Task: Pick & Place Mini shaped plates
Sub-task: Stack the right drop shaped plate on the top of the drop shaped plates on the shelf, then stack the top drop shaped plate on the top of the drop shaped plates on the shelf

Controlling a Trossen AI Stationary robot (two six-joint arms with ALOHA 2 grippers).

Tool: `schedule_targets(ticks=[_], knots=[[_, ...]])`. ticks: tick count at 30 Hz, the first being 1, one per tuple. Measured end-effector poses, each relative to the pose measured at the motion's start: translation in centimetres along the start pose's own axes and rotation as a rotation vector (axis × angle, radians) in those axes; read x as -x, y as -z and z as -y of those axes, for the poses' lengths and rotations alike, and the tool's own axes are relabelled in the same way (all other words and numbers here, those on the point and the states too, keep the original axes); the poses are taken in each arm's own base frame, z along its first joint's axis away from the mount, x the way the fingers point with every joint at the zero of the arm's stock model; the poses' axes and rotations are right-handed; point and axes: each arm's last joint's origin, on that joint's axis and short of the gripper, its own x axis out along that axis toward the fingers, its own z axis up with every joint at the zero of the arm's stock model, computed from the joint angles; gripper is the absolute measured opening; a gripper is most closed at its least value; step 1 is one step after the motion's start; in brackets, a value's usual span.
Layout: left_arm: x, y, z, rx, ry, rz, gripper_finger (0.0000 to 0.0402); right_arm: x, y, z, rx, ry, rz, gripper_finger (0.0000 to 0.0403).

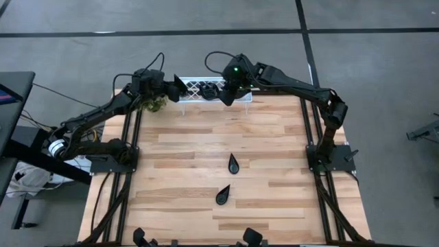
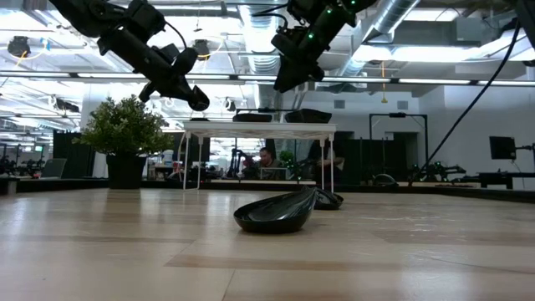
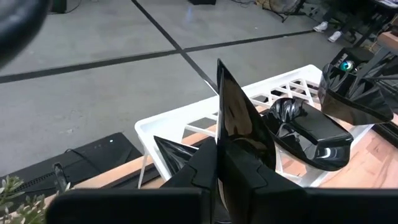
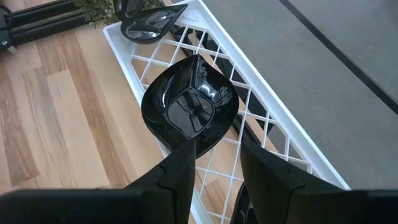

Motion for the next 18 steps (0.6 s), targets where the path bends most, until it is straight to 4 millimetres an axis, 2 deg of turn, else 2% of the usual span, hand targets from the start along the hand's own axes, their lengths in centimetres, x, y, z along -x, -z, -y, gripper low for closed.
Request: schedule_targets(ticks=[5, 12, 18], knots=[[-0.1, 0.0, 0.0, -0.003, 0.000, -0.003, 0.0028, 0.0, 0.0, 0.0, 0.000, 0.000, 0.000, 0.0123], [-1.6, 0.8, -0.1, -0.001, 0.007, -0.047, 0.0057, 0.0, 0.0, 0.0, -0.006, 0.000, 0.000, 0.0122], [-1.3, 0.5, 0.0, 0.002, 0.013, -0.018, 0.0070, 0.0, 0.0, 0.0, -0.016, 0.000, 0.000, 0.0122]])
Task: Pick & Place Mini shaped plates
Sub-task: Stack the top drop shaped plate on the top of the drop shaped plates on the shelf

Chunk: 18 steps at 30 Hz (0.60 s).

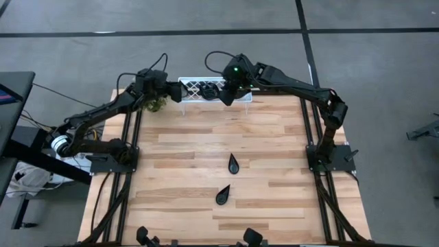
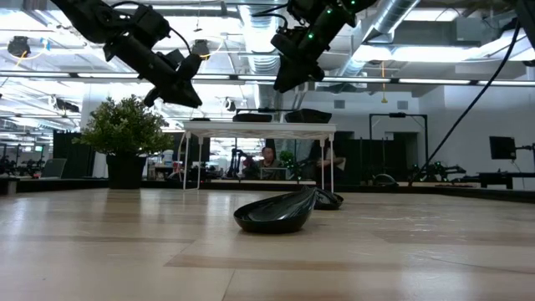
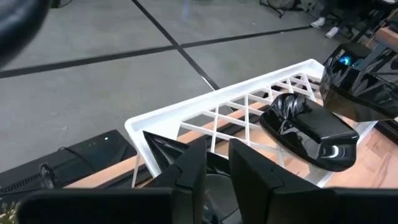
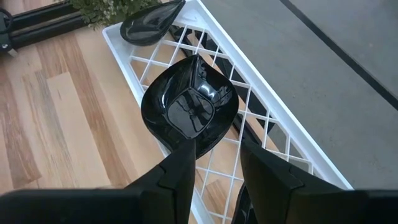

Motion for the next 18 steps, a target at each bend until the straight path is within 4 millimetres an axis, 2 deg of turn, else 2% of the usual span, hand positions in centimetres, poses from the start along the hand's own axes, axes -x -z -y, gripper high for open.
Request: schedule_targets(ticks=[4, 8, 11, 15, 18], knots=[[0.1, 0.0, 0.0, 0.000, 0.007, 0.000, 0.0070, 0.0, 0.0, 0.0, -0.003, 0.000, 0.000, 0.0122], [0.1, 0.2, 1.0, 0.008, 0.082, -0.019, 0.0070, 0.1, 0.2, -0.3, -0.021, -0.006, -0.022, 0.0122], [0.5, 0.4, 2.6, -0.020, 0.152, -0.022, 0.0068, 0.5, 0.5, -0.8, -0.019, -0.015, -0.057, 0.0122], [1.7, 0.5, 5.1, -0.071, 0.236, -0.007, 0.0065, 2.3, 0.6, -1.9, -0.032, -0.026, -0.067, 0.0122], [2.9, 0.8, 6.9, -0.108, 0.299, 0.004, 0.0065, 4.0, 1.3, -2.9, -0.054, -0.007, -0.036, 0.0122]])
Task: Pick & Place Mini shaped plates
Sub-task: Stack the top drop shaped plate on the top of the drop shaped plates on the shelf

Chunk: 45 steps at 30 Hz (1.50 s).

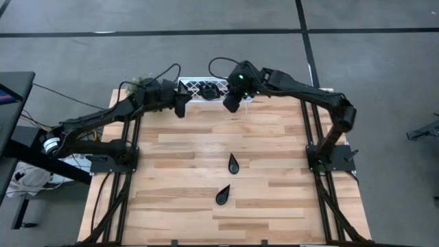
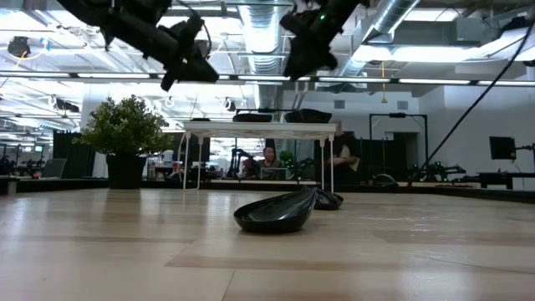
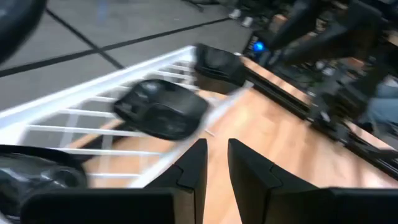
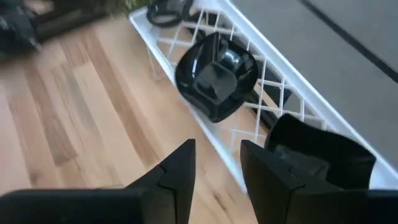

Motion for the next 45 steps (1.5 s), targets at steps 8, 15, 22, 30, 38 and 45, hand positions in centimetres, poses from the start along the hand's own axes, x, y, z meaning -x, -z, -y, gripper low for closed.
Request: schedule_targets(ticks=[8, 15, 22, 30, 38, 45], knots=[[1.7, 1.5, 5.6, -0.056, 0.110, -0.039, 0.0058, 4.9, 8.1, -3.1, -0.131, -0.002, 0.130, 0.0122], [2.8, 3.6, 10.6, -0.060, 0.200, -0.067, 0.0054, 5.1, 14.5, -7.4, -0.224, -0.132, 0.148, 0.0122], [4.1, 5.5, 14.0, 0.012, 0.227, -0.080, 0.0053, 1.4, 17.8, -11.3, -0.160, -0.118, -0.004, 0.0122], [4.8, 7.4, 16.3, 0.052, 0.211, -0.085, 0.0053, -3.2, 21.3, -13.9, -0.034, -0.058, -0.174, 0.0122], [5.3, 8.0, 17.1, 0.058, 0.217, -0.076, 0.0053, -5.4, 23.2, -15.1, 0.008, -0.107, -0.270, 0.0122], [5.3, 7.9, 17.2, 0.064, 0.220, -0.071, 0.0053, -6.9, 23.9, -15.8, 0.012, -0.176, -0.305, 0.0122]])
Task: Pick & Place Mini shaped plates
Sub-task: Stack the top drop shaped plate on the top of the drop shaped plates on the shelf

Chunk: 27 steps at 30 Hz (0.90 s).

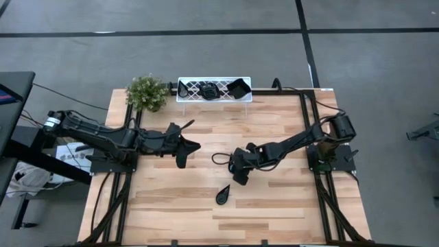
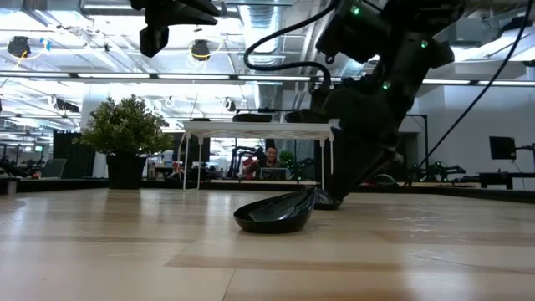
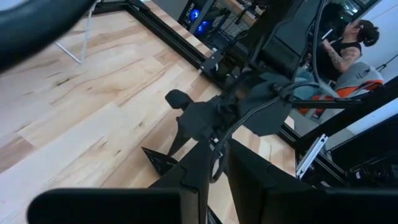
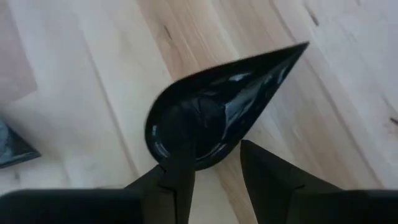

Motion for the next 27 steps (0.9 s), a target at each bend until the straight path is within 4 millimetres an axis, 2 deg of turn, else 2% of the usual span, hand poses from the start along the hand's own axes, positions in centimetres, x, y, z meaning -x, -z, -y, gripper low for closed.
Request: schedule_targets(ticks=[11, 15, 21, 27], knots=[[0.0, 0.0, 0.0, 0.000, 0.000, 0.000, 0.0053, -0.5, -0.1, 0.5, -0.028, 0.021, -0.008, 0.0117], [0.0, 0.0, 0.0, 0.000, 0.000, 0.000, 0.0053, -0.6, -0.4, 0.9, -0.052, 0.029, -0.006, 0.0088], [0.0, 0.0, 0.0, 0.000, 0.000, 0.001, 0.0053, -0.6, -0.8, 1.5, -0.080, 0.017, -0.012, 0.0009], [0.0, 0.0, 0.0, 0.000, -0.001, 0.000, 0.0053, -0.7, -0.8, 1.5, -0.122, 0.018, -0.013, 0.0006]])
